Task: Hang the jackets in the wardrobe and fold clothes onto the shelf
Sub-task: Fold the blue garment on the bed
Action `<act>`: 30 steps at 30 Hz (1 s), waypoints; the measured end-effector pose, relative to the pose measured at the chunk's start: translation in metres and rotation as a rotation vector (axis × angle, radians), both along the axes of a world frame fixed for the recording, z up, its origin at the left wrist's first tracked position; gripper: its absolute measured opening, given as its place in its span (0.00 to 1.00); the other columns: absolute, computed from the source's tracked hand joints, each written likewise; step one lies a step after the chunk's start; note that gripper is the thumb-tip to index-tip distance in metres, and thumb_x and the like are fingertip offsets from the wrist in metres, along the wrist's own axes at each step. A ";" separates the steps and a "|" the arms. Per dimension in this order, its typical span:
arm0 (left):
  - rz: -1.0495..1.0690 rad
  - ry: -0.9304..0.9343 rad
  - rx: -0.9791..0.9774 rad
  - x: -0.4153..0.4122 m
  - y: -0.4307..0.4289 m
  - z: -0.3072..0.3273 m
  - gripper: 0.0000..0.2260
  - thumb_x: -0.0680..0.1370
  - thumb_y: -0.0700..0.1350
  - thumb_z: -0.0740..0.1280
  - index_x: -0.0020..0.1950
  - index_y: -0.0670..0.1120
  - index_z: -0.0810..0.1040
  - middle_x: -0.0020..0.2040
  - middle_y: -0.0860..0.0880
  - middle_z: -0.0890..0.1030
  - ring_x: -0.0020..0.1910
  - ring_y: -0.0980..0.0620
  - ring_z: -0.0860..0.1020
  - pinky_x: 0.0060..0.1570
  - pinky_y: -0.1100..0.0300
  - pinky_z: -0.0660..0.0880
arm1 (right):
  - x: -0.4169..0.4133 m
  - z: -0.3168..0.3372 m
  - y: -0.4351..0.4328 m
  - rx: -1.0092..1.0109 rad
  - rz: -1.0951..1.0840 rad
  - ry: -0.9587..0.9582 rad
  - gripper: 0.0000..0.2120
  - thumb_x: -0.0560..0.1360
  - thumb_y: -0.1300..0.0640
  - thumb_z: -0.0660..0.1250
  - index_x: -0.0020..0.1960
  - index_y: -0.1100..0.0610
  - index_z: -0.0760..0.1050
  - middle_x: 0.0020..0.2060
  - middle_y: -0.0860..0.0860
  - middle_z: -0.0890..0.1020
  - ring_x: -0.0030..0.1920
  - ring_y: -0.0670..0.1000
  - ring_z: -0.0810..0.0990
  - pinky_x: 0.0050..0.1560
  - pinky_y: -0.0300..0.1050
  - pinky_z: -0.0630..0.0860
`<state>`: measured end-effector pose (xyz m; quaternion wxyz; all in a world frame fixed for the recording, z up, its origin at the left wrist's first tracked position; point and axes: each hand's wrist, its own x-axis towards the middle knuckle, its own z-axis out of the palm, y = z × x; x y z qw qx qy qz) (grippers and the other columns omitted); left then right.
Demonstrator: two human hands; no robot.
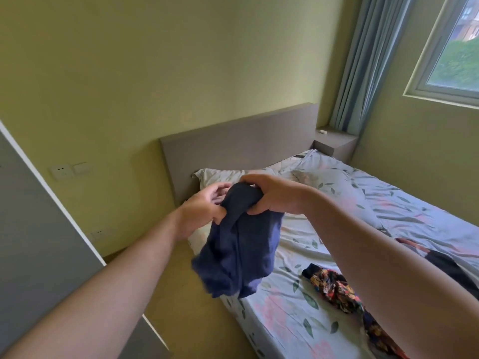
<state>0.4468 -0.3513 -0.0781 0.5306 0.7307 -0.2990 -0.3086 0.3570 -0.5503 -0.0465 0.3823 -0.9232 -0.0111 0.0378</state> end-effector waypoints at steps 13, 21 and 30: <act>0.021 -0.012 0.098 -0.014 -0.015 -0.014 0.11 0.73 0.28 0.63 0.35 0.41 0.71 0.46 0.45 0.86 0.35 0.43 0.83 0.30 0.59 0.74 | -0.008 -0.017 -0.010 -0.414 -0.111 -0.216 0.25 0.68 0.70 0.58 0.54 0.46 0.80 0.48 0.44 0.82 0.49 0.50 0.79 0.48 0.44 0.77; 0.079 -0.284 0.204 -0.009 -0.034 -0.031 0.26 0.72 0.38 0.75 0.66 0.53 0.70 0.63 0.56 0.75 0.60 0.51 0.77 0.57 0.53 0.79 | -0.019 -0.021 -0.007 -0.342 -0.021 -0.437 0.28 0.65 0.76 0.58 0.57 0.53 0.79 0.51 0.47 0.77 0.52 0.52 0.76 0.51 0.47 0.76; 0.043 -0.128 0.128 -0.010 -0.037 -0.049 0.09 0.68 0.41 0.74 0.47 0.44 0.83 0.43 0.44 0.85 0.44 0.50 0.82 0.52 0.44 0.80 | -0.023 -0.015 -0.016 -0.337 -0.093 -0.459 0.23 0.63 0.74 0.57 0.48 0.54 0.79 0.44 0.46 0.78 0.44 0.49 0.75 0.43 0.42 0.73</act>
